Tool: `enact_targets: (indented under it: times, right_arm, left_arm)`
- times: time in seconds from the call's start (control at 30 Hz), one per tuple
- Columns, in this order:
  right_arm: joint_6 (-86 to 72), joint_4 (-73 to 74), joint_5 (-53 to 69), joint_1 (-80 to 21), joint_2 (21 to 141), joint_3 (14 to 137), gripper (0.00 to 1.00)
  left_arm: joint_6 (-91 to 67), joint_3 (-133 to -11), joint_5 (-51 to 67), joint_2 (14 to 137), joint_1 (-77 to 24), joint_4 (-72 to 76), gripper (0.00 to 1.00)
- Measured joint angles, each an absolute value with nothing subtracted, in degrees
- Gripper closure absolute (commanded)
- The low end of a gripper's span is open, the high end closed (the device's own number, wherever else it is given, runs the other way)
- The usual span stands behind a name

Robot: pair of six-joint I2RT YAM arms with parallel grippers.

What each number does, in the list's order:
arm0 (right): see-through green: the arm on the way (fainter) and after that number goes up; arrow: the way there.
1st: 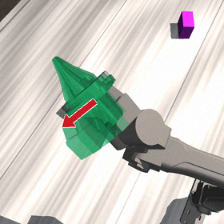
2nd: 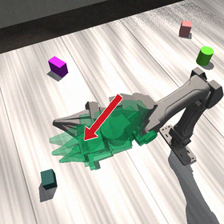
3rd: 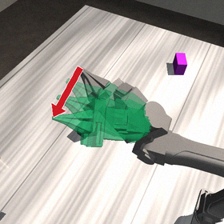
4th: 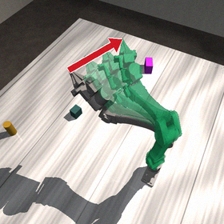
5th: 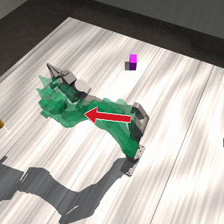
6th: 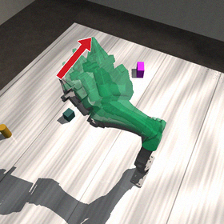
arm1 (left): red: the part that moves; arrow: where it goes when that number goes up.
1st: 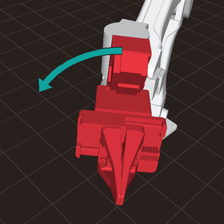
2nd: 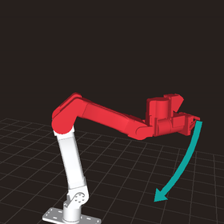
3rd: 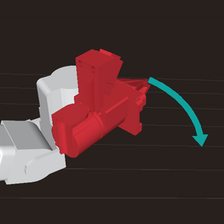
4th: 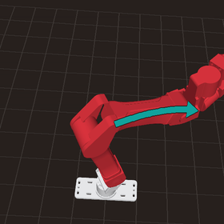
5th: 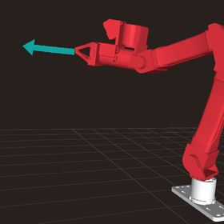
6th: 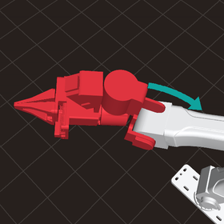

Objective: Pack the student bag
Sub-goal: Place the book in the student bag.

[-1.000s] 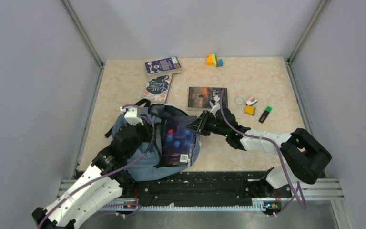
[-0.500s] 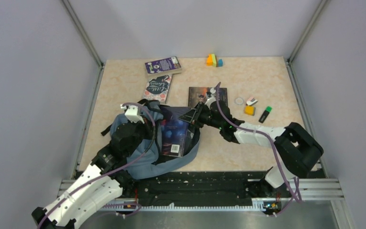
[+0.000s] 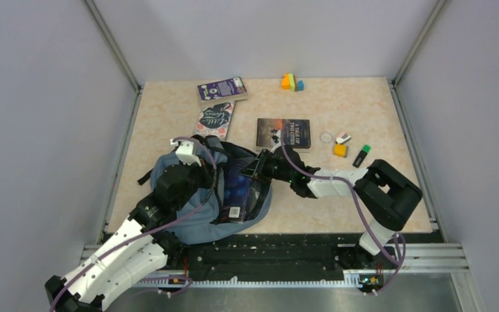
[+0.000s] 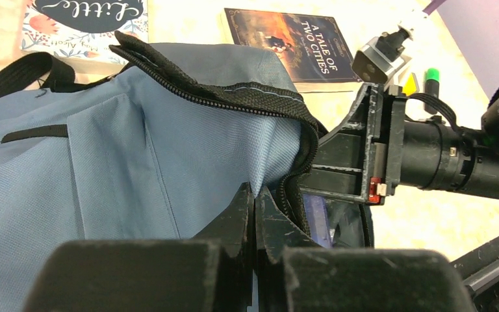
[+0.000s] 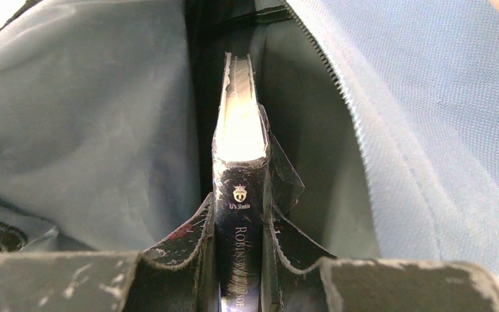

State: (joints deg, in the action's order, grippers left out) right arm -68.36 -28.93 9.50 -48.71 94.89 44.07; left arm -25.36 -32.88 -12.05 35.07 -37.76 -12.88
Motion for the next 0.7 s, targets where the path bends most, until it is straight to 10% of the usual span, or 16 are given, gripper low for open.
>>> enact_targets:
  times: [0.7]
  right_arm:
    - [-69.60, -34.26, 10.24, -50.74, 105.69, 54.63, 1.00]
  left_arm:
    - [-25.36, -33.21, -9.82, 34.85, -37.60, -11.40, 1.00]
